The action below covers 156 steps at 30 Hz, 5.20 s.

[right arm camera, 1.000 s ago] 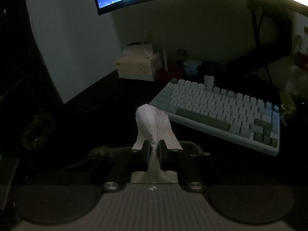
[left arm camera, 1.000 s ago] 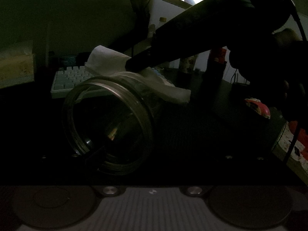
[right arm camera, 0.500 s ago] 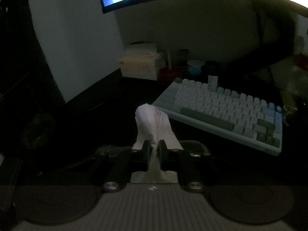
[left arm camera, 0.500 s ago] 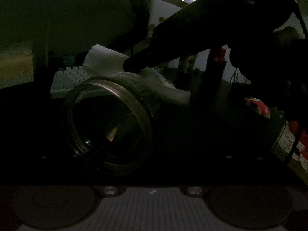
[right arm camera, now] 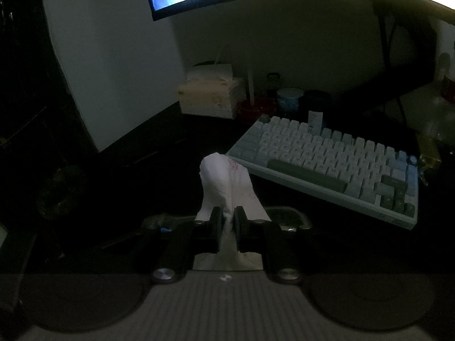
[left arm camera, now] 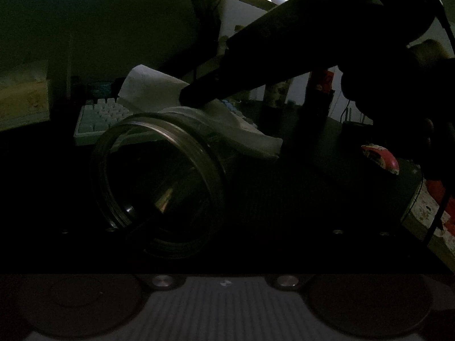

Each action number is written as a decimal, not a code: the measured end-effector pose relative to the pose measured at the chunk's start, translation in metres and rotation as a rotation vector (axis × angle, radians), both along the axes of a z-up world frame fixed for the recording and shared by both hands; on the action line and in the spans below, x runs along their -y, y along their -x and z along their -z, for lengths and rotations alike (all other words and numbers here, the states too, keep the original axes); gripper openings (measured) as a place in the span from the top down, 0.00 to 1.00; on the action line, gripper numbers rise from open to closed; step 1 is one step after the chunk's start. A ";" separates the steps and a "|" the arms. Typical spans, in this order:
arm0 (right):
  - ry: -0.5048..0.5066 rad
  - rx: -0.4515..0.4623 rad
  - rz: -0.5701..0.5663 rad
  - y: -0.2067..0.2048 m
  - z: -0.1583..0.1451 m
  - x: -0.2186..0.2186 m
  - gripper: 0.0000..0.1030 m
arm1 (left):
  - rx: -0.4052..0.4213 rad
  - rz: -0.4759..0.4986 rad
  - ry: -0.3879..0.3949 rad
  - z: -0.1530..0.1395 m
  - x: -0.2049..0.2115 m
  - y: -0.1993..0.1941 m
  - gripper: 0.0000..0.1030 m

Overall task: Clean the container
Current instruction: 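Wipe around the inside of the jar rim with the right gripper's tissue while the left holds it, then rotate the tissue inside the jar mouth with the right gripper while the left holds the jar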

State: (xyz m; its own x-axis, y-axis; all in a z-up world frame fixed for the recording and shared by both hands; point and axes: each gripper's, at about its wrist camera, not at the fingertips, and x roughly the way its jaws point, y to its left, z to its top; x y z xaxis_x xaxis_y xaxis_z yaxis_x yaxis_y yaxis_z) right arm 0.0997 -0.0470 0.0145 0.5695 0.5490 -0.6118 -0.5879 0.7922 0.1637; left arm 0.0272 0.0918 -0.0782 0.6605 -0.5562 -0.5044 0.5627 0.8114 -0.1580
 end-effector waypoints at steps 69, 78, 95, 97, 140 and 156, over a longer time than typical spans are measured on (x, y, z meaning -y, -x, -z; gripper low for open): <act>-0.011 -0.002 0.024 0.005 -0.001 -0.002 0.88 | 0.000 0.003 0.000 0.002 -0.003 -0.001 0.00; -0.010 0.000 0.017 0.004 0.000 0.000 0.89 | -0.002 -0.003 0.002 0.003 -0.001 0.000 0.00; -0.019 -0.007 0.031 0.006 -0.001 -0.002 0.89 | -0.007 -0.008 0.007 0.001 -0.001 0.001 0.00; -0.018 -0.005 0.030 0.005 -0.001 -0.002 0.89 | -0.007 -0.009 0.007 0.001 -0.001 0.001 0.00; -0.010 -0.025 0.061 0.011 -0.013 0.029 0.91 | -0.143 0.169 0.378 -0.009 -0.047 -0.013 0.90; -0.032 -0.026 0.070 0.014 -0.016 0.038 0.91 | -0.031 0.159 0.026 0.001 -0.019 0.013 0.00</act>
State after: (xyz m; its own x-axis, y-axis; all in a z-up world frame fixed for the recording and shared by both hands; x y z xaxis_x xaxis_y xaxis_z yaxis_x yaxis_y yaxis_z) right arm 0.0860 -0.0846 0.0309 0.5915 0.5280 -0.6094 -0.5263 0.8254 0.2042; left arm 0.0147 0.1104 -0.0788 0.5473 -0.6657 -0.5072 0.6786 0.7077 -0.1967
